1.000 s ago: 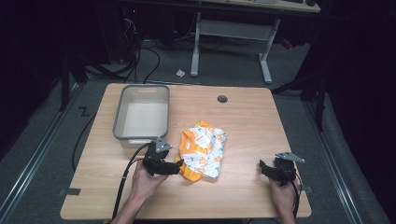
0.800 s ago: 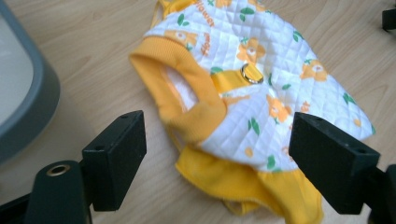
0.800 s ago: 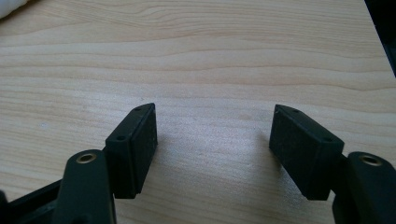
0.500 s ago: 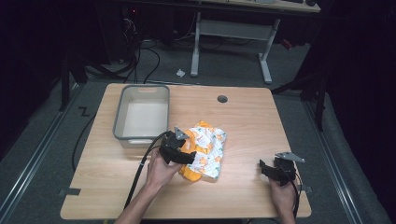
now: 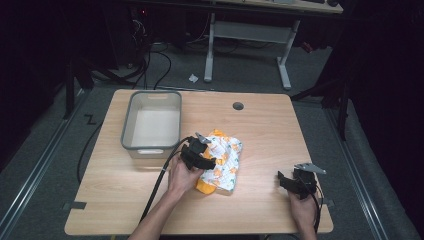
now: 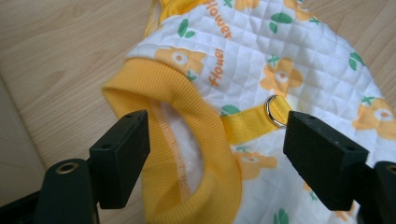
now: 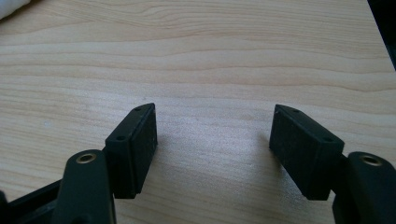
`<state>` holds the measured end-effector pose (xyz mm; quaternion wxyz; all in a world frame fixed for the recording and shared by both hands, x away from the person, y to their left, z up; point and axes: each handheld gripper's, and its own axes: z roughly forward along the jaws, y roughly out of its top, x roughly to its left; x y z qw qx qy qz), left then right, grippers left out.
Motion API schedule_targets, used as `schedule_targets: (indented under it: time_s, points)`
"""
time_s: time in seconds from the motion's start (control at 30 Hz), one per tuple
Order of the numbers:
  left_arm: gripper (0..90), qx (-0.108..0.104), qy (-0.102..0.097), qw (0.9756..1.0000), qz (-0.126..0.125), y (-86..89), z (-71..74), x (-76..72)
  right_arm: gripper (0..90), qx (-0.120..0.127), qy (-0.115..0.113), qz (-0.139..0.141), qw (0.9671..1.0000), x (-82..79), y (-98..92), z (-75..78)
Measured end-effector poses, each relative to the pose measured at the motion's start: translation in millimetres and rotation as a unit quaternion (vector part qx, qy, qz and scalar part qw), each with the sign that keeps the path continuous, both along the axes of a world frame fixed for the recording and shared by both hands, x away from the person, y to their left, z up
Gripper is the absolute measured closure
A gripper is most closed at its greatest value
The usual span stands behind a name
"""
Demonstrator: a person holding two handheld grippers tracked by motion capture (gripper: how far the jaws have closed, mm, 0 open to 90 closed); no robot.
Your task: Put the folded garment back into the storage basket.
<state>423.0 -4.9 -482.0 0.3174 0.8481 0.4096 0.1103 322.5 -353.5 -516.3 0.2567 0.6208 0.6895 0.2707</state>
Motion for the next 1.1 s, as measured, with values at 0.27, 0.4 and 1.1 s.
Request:
schedule_targets:
  time_s: [0.27,0.4,1.1]
  points:
    - [27.0,0.006,-0.003,0.9998,0.016,-2.8,-9.8,6.8,32.9,0.000,-0.002,0.001,1.0000,0.0,0.1,-0.2]
    - [22.4,0.002,0.007,0.9997,0.022,-3.1,-14.0,10.8,32.8,0.000,-0.002,0.000,1.0000,-0.1,0.2,-0.2]
    - [27.8,0.031,0.019,0.9993,0.007,-7.8,-27.2,13.3,32.3,-0.002,-0.002,-0.001,1.0000,-1.1,0.7,-0.3]
